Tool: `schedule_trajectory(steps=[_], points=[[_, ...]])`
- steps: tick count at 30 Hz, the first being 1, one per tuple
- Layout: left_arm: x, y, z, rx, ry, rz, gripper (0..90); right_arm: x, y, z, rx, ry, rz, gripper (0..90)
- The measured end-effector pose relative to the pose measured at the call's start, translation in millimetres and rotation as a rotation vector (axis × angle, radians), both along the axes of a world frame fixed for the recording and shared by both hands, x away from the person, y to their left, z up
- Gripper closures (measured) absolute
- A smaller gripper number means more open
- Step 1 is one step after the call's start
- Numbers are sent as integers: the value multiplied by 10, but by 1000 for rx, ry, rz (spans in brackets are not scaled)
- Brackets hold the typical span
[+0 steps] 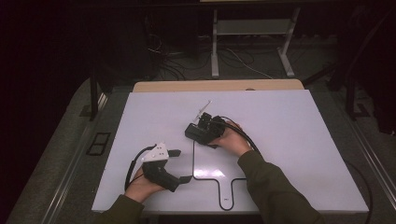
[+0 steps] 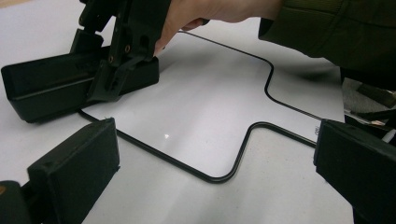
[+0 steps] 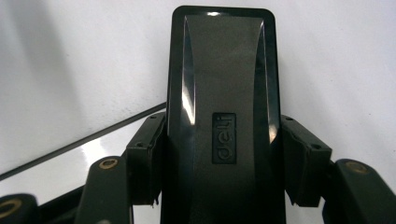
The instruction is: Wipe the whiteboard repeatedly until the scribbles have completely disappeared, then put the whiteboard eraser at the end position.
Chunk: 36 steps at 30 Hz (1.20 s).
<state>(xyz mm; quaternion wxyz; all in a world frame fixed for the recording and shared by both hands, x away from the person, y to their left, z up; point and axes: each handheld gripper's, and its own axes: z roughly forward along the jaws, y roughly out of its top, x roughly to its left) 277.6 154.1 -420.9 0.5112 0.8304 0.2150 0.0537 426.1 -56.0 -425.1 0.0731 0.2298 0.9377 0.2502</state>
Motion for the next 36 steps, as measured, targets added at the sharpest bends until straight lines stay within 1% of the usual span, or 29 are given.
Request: schedule_trajectory(steps=[1, 3, 6, 7, 12, 16, 19, 20, 21, 24, 26, 27, 33, 36], points=[[0, 2, 0, -1, -1, 1, 0, -5, -10, 15, 18, 10, -2, 387], [0, 11, 1, -1, 0, 4, 0, -3, -38, 52, 28, 7, -5, 387], [-2, 20, 0, -3, 0, 4, 0, 20, -109, 133, 64, 16, -23, 388], [-3, 21, -1, -3, 0, 4, 0, 40, -150, 166, 75, 7, -31, 388], [-2, 24, -1, -5, 0, 7, 0, 100, -301, 283, 121, 1, -70, 388], [-2, 21, -3, -9, 1, 9, 0, 193, -420, 367, 125, -15, -111, 388], [-5, 24, 3, -5, 0, 9, 0, 296, -507, 399, 128, -13, -148, 388], [-7, 25, 5, -5, -1, 9, 0, 332, -533, 405, 121, -15, -162, 388], [-10, 25, 6, -6, 0, 10, 0, 368, -558, 407, 113, -21, -172, 388], [-13, 28, 10, -4, -3, 8, 0, 467, -639, 392, 96, -15, -208, 388], [-10, 30, 9, 0, -3, 5, 0, 523, -694, 368, 94, -5, -238, 388], [-8, 30, 9, 2, -5, 3, 0, 552, -718, 351, 88, -9, -250, 388], [-3, 30, 3, -2, -1, 6, 0, 711, -822, 242, 78, 9, -284, 387], [-2, 36, 4, 1, -2, 7, 0, 771, -820, 165, 70, 20, -289, 386]])
